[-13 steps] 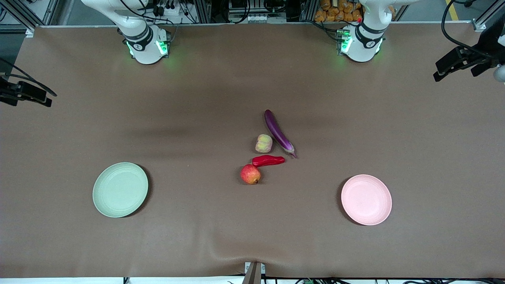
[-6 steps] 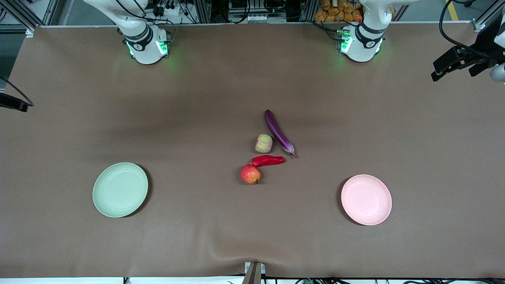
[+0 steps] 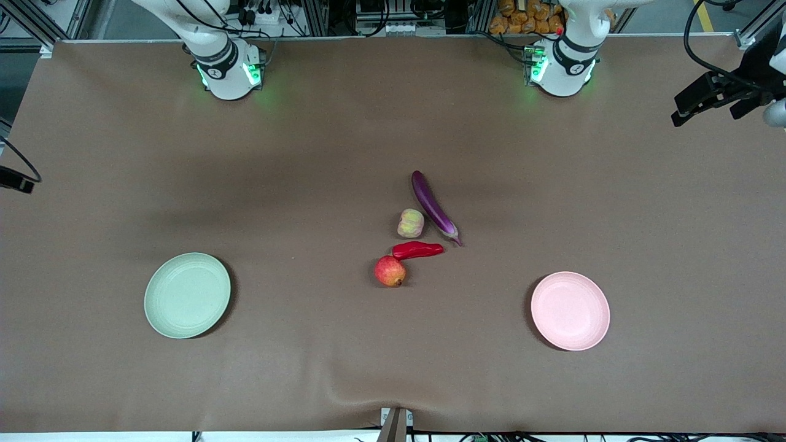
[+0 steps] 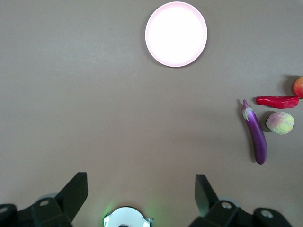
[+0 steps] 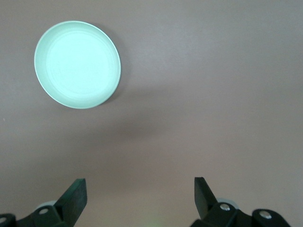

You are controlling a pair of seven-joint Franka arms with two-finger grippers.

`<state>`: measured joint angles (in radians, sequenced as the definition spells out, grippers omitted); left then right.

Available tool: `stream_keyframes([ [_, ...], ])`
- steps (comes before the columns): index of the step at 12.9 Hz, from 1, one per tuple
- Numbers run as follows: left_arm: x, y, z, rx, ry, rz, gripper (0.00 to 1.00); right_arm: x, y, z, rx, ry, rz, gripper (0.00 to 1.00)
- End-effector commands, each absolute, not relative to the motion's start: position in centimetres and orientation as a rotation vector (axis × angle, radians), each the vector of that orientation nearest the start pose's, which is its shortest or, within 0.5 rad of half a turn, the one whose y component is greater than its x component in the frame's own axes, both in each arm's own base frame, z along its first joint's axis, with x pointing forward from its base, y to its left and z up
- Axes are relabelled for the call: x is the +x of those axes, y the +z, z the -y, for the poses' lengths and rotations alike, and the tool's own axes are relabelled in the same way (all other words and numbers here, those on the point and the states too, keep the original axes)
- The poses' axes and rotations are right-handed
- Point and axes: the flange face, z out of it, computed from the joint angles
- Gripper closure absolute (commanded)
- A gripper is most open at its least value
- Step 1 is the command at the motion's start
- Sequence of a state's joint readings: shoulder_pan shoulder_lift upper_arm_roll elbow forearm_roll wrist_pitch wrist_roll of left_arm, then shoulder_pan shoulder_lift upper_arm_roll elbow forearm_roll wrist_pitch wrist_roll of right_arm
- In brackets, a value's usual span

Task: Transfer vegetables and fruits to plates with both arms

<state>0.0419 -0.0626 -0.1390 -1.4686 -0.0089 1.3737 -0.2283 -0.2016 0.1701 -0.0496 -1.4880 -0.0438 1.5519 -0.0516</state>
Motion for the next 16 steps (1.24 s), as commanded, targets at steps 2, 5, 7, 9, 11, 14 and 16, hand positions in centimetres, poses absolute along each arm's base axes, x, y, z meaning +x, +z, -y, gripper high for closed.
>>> stream_keyframes([
  [2,51.1,69.0,5.4,-3.116,0.045,0.203,0.00,59.7,53.9,13.9,-3.131,0.206,-0.456,0.00],
  [5,52.2,67.6,5.8,-3.121,0.074,0.197,0.00,59.7,52.9,13.8,-3.128,0.242,-0.452,0.00],
  [7,52.8,66.7,7.8,-3.118,0.075,0.176,0.00,59.8,52.7,13.2,-3.128,0.246,-0.436,0.00],
  [9,52.9,66.5,8.7,-3.120,0.073,0.152,0.00,59.8,52.7,12.3,-3.121,0.259,-0.404,0.00],
  [11,53.3,65.9,8.8,-3.121,0.083,0.152,0.00,59.7,52.4,9.9,-3.072,0.313,-0.348,0.00],
  [14,53.5,65.8,8.7,-3.122,0.078,0.152,0.00,60.2,50.9,1.6,-3.022,0.369,-0.183,0.00],
  [16,54.4,64.6,8.8,-3.123,0.088,0.152,0.00,60.6,50.0,-4.3,-3.040,0.374,-0.079,0.00],
])
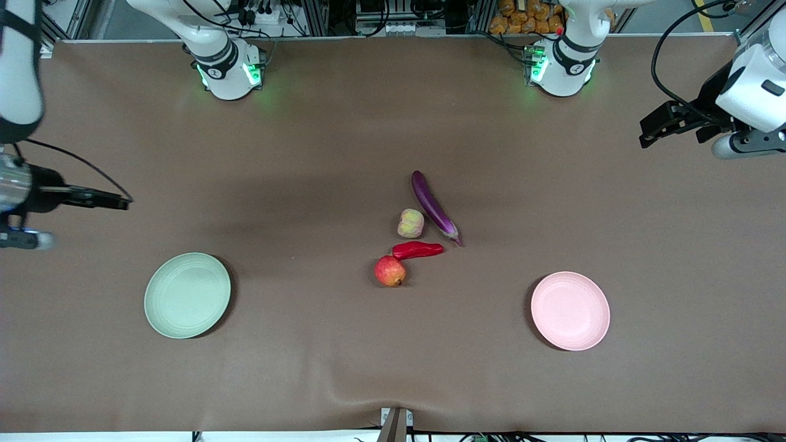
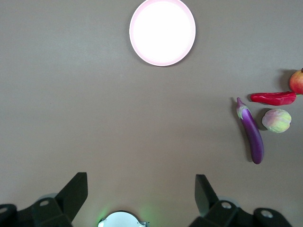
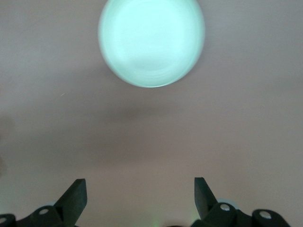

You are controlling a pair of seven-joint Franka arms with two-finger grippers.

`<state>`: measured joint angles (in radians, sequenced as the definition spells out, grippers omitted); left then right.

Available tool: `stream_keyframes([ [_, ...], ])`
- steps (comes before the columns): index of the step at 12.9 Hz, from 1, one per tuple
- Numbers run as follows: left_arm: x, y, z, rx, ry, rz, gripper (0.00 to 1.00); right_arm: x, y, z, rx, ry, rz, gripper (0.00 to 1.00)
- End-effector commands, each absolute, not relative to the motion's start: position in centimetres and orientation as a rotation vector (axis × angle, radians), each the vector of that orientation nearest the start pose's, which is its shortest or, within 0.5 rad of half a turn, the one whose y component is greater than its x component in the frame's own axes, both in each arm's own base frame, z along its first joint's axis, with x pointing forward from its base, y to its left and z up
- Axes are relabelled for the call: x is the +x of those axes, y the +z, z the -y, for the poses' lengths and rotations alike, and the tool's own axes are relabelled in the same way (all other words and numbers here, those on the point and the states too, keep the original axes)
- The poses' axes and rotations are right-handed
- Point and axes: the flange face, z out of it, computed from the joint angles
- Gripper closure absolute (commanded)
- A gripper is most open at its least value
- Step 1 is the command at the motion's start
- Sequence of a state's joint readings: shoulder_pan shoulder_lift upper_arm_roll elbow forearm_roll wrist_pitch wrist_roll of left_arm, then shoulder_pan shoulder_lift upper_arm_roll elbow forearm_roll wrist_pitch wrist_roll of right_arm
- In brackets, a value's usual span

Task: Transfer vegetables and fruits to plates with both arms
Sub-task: 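Reach the left gripper to the eggplant while the right gripper nears the apple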

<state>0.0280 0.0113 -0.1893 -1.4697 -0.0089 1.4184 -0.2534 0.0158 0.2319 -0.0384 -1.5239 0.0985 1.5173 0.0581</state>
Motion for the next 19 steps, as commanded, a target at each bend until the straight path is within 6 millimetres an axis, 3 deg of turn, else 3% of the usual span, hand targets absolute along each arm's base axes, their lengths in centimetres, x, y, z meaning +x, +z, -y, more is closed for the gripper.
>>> stream_keyframes([
  [1,55.0,63.7,8.7,-3.124,0.102,0.154,0.00,60.7,49.1,-6.9,-3.048,0.395,-0.111,0.00],
  [3,56.3,61.7,8.5,-3.125,0.134,0.162,0.00,59.8,47.7,-11.7,-3.047,0.444,-0.208,0.00],
  [5,57.6,59.4,9.0,-3.127,0.138,0.192,0.00,59.0,45.5,-15.3,-3.045,0.487,-0.305,0.00],
  [6,58.0,57.7,10.0,-3.126,0.143,0.219,0.00,58.4,44.9,-16.8,-3.021,0.516,-0.332,0.00],
  [8,58.4,53.4,12.8,-3.112,0.173,0.350,0.00,57.6,43.1,-17.6,-2.989,0.584,-0.386,0.00],
  [11,56.7,44.8,20.6,-3.053,0.169,0.659,0.00,57.1,40.3,-16.1,-2.983,0.622,-0.439,0.00],
  [12,55.7,41.8,23.6,-3.037,0.167,0.720,0.00,57.4,39.6,-14.7,-2.975,0.610,-0.481,0.00],
  [14,54.3,35.9,27.4,-3.030,0.160,0.794,0.00,58.5,39.0,-9.6,-2.935,0.581,-0.609,0.00],
  [15,53.2,33.3,30.1,-3.034,0.137,0.855,0.00,58.9,39.1,-8.2,-2.917,0.569,-0.648,0.00],
  [16,52.5,31.2,32.2,-3.022,0.132,0.908,0.00,59.1,39.3,-8.3,-2.885,0.562,-0.668,0.00],
  [19,50.5,27.3,36.7,-2.984,0.134,1.076,0.00,60.0,39.2,-7.0,-2.554,0.655,-1.055,0.00],
])
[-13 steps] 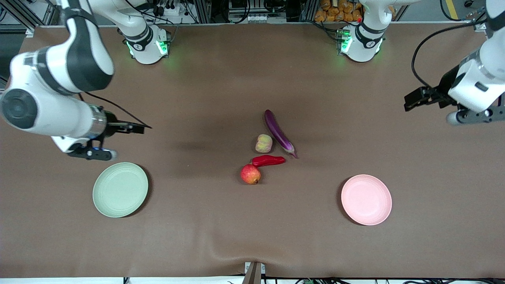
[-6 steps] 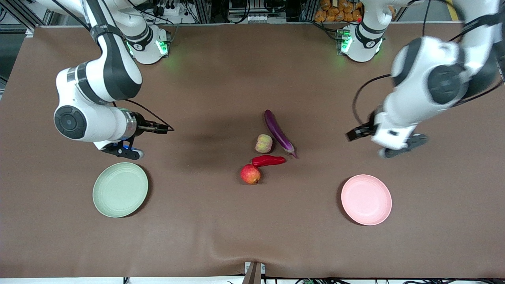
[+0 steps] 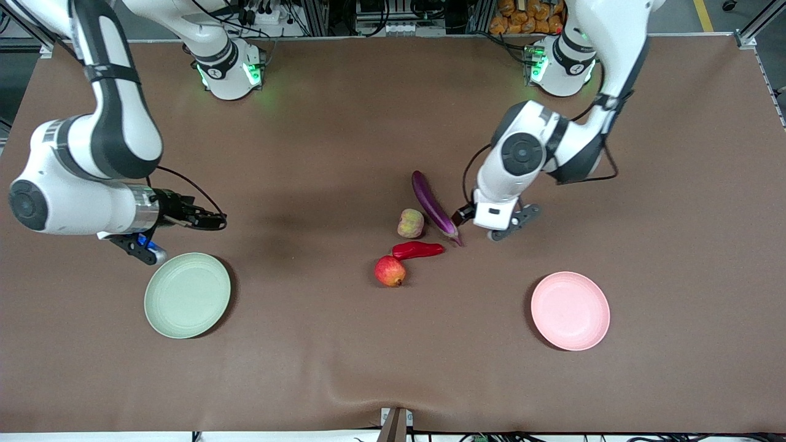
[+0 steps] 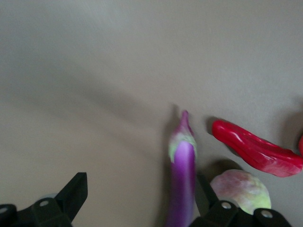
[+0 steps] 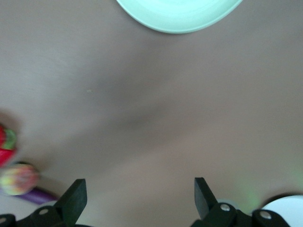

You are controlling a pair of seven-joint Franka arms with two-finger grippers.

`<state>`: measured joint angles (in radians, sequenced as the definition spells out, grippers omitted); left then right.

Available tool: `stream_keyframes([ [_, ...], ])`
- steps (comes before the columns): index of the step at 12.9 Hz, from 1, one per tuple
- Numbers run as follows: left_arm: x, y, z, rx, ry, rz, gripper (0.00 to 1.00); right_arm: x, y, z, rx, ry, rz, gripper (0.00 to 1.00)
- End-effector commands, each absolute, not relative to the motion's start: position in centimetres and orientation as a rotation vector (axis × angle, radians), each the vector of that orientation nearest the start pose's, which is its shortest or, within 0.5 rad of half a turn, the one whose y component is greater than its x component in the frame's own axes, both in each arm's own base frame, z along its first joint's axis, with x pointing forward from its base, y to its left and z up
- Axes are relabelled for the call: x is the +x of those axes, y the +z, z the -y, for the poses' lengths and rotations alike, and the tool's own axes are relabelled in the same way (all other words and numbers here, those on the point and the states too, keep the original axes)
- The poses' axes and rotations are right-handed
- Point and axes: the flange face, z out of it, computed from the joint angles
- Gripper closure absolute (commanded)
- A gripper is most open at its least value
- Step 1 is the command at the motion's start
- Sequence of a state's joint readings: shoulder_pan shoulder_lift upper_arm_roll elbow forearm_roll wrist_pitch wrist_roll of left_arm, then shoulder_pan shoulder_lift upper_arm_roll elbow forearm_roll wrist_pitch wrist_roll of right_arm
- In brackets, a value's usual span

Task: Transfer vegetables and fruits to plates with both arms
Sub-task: 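Grasp the purple eggplant with the left gripper while the right gripper descends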

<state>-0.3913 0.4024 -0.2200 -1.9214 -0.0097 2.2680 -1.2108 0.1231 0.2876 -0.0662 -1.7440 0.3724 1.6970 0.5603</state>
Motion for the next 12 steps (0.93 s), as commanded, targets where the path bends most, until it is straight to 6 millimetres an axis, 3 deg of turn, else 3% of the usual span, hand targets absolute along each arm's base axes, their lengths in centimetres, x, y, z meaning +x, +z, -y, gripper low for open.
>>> stream_keyframes([
  [1,49.8,26.1,38.0,-2.977,0.124,1.134,0.00,60.7,38.7,-7.0,-2.477,0.687,-1.146,0.00],
  [2,49.4,24.9,39.0,-2.968,0.122,1.179,0.00,61.9,38.1,-6.1,-2.413,0.706,-1.243,0.00],
  [3,49.6,24.2,39.0,-2.969,0.112,1.213,0.06,63.1,37.7,-6.0,-2.351,0.724,-1.317,0.00],
  [7,49.9,22.3,39.3,-2.985,0.098,1.262,0.20,67.3,35.3,-10.5,-2.110,0.838,-1.473,0.00],
  [10,49.9,21.0,39.5,-2.980,0.111,1.268,0.21,68.1,33.4,-19.2,-2.086,0.714,-1.570,0.00],
  [12,49.7,19.9,39.4,-2.969,0.127,1.263,0.21,67.5,30.7,-24.7,-2.080,0.653,-1.613,0.00],
])
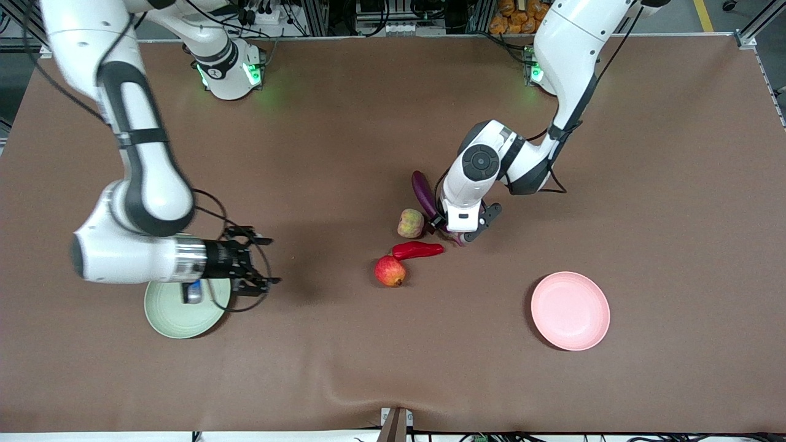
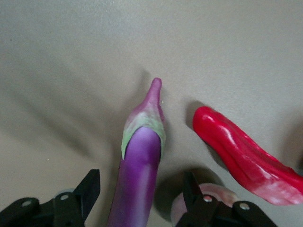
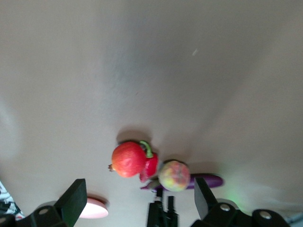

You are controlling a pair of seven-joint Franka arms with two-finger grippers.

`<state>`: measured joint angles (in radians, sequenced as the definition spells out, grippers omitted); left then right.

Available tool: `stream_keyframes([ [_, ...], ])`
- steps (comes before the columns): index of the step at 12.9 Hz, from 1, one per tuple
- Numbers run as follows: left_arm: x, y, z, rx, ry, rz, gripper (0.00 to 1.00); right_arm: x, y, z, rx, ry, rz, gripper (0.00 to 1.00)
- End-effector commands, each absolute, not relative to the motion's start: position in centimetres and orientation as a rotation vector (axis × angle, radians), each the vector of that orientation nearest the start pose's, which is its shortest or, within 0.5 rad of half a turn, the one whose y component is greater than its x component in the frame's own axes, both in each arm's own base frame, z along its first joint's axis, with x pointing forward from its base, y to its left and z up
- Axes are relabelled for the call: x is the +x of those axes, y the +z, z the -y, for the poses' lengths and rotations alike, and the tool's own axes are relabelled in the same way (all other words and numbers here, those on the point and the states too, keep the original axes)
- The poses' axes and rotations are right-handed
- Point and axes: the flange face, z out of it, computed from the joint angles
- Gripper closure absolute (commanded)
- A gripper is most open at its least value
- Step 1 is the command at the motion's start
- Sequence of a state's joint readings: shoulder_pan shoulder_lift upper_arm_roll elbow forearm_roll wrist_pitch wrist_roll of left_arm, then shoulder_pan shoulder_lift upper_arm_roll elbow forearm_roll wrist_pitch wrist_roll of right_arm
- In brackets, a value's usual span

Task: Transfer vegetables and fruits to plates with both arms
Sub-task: 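Grasp the purple eggplant with the left gripper while the right gripper descends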

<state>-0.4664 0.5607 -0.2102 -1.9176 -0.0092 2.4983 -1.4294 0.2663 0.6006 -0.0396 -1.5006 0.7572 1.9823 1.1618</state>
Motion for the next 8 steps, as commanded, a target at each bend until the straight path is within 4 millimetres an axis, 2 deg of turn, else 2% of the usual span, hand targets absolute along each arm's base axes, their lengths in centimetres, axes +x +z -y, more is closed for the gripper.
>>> stream_keyframes([
  [1,49.7,19.7,39.3,-2.966,0.129,1.264,0.21,67.1,29.7,-27.3,-2.077,0.617,-1.613,0.00],
  [3,49.6,18.6,39.3,-2.956,0.145,1.260,0.29,65.3,27.1,-31.9,-2.100,0.602,-1.596,0.00],
  [5,49.8,18.4,39.5,-2.957,0.147,1.264,0.44,64.6,25.3,-33.7,-2.120,0.588,-1.593,0.00],
  [6,49.8,18.2,39.4,-2.960,0.146,1.244,0.57,64.1,24.8,-35.0,-2.123,0.560,-1.584,0.00],
  [7,49.7,18.2,39.1,-2.967,0.132,1.212,0.75,63.8,24.2,-36.0,-2.115,0.528,-1.591,0.00],
  [8,50.2,18.7,38.6,-2.970,0.104,1.185,1.00,63.5,23.5,-36.7,-2.107,0.513,-1.609,0.00],
])
